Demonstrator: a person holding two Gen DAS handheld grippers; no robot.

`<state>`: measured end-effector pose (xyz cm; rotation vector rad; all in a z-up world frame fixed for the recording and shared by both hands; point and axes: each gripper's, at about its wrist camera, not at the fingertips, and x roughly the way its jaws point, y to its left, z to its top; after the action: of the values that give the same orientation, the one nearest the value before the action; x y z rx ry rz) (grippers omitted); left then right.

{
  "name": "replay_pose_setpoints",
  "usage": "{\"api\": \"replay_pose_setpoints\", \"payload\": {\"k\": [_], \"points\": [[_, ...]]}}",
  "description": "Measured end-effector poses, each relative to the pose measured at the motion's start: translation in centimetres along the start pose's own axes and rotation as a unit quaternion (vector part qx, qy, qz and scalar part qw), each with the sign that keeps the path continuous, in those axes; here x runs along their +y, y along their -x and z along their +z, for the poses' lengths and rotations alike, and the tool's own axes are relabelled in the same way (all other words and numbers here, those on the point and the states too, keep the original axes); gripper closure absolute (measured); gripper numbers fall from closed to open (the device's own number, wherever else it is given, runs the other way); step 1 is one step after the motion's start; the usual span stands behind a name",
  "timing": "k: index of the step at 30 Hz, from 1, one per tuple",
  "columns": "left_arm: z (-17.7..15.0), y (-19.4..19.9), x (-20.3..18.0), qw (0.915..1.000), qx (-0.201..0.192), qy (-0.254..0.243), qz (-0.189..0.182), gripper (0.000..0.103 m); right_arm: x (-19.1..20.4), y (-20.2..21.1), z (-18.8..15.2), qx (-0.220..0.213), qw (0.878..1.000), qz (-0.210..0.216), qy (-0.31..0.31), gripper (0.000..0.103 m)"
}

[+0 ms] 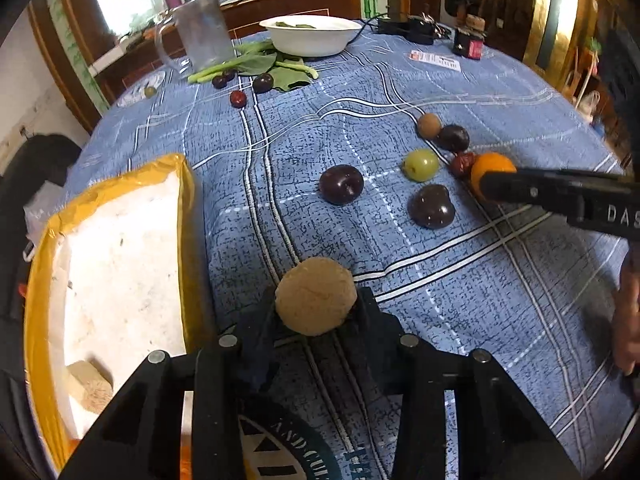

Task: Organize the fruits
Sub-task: 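Carry both fruits over the tray and open both grippers to drop them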

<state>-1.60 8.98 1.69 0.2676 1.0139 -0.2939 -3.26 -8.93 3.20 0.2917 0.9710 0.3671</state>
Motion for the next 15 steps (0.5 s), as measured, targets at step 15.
{"api": "replay_pose_setpoints", "payload": {"k": [15], "points": [[-1.8, 5.0, 0.1, 0.9942, -0.074, 0.074, 0.025, 0.067, 0.9, 1.1, -0.1, -0.024, 0.999, 0.024, 0.013, 0.069]]}}
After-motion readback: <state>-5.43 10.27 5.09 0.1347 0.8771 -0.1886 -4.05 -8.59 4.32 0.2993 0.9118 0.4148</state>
